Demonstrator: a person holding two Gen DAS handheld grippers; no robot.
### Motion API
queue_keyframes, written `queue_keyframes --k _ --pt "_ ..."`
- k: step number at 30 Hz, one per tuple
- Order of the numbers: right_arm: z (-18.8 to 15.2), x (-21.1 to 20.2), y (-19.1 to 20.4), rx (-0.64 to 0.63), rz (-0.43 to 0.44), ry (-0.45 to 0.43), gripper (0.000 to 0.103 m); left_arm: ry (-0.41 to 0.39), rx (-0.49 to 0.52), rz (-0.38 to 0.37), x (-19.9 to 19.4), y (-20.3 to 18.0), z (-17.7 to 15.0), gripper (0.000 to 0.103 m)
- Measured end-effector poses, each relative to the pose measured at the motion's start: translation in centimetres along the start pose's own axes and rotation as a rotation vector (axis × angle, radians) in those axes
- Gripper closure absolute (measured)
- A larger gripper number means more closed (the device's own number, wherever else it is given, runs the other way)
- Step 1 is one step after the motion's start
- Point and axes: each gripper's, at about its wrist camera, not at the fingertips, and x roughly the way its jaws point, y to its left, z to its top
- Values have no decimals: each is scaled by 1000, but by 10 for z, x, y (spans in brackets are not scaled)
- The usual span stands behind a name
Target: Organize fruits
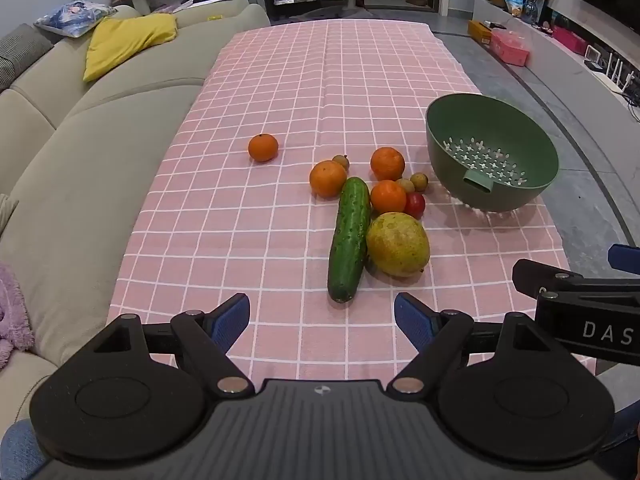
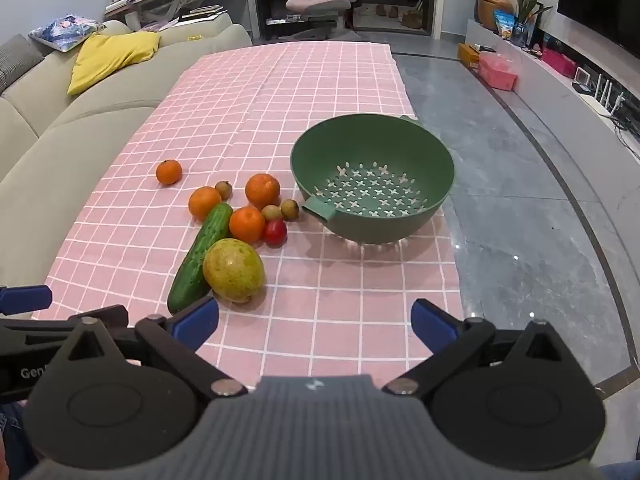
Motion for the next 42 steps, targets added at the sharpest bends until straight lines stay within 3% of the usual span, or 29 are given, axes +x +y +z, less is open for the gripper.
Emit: queue_keyframes --k 42 --pt "-3 3 5 -24 -23 6 5 2 -10 -8 8 0 -6 7"
